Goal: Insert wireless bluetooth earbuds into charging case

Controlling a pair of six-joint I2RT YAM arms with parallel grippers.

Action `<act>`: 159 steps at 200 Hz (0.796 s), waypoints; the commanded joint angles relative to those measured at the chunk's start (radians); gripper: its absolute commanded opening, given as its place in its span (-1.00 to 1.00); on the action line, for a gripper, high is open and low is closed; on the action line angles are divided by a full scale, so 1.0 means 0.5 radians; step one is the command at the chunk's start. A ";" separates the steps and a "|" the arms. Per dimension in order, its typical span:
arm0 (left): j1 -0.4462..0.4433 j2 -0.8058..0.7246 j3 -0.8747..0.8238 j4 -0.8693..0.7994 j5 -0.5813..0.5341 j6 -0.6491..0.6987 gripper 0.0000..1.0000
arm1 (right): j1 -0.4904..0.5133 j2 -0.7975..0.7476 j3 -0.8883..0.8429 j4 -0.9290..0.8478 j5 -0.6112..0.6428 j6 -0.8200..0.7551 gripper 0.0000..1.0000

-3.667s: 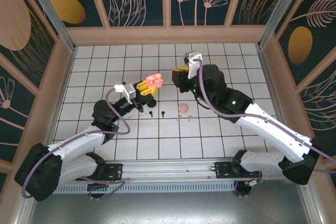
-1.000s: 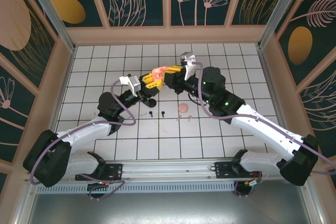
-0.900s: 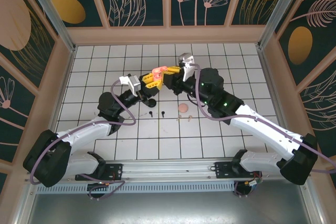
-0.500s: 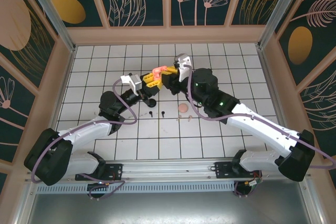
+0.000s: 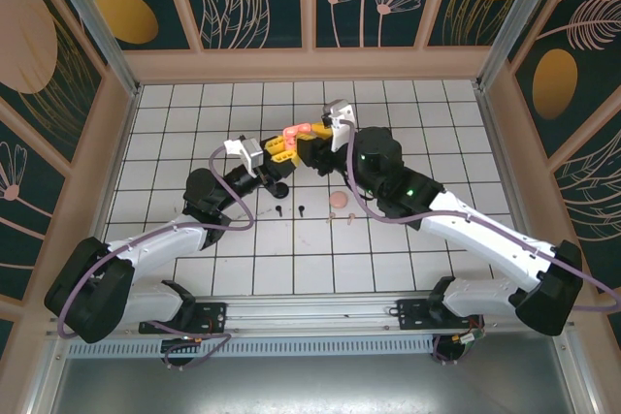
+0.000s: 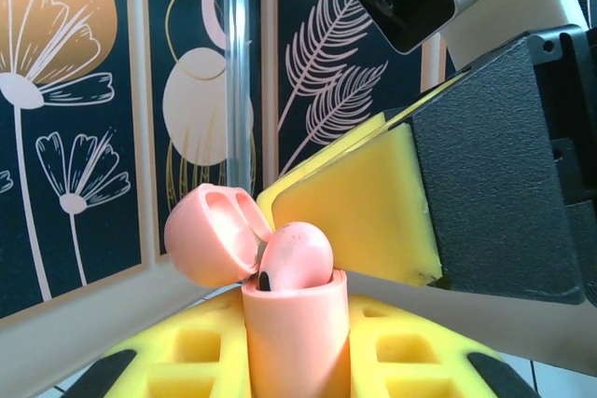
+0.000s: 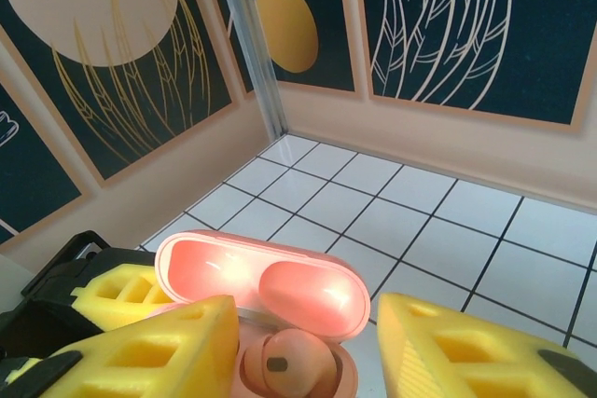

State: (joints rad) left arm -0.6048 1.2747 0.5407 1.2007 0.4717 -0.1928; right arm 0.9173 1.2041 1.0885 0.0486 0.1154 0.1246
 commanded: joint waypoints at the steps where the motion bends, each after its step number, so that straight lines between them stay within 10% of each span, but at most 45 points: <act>1: -0.031 -0.024 0.097 0.219 0.055 -0.007 -1.00 | 0.031 -0.020 -0.074 -0.203 -0.040 0.036 -0.07; 159: -0.033 -0.010 0.094 0.173 0.025 0.011 -1.00 | -0.014 -0.267 -0.039 -0.272 -0.335 0.084 0.57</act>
State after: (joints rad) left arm -0.6155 1.2747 0.5541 1.2293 0.4896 -0.1913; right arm 0.9161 1.1057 1.0649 -0.0593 -0.0277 0.1623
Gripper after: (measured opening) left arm 0.210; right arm 0.783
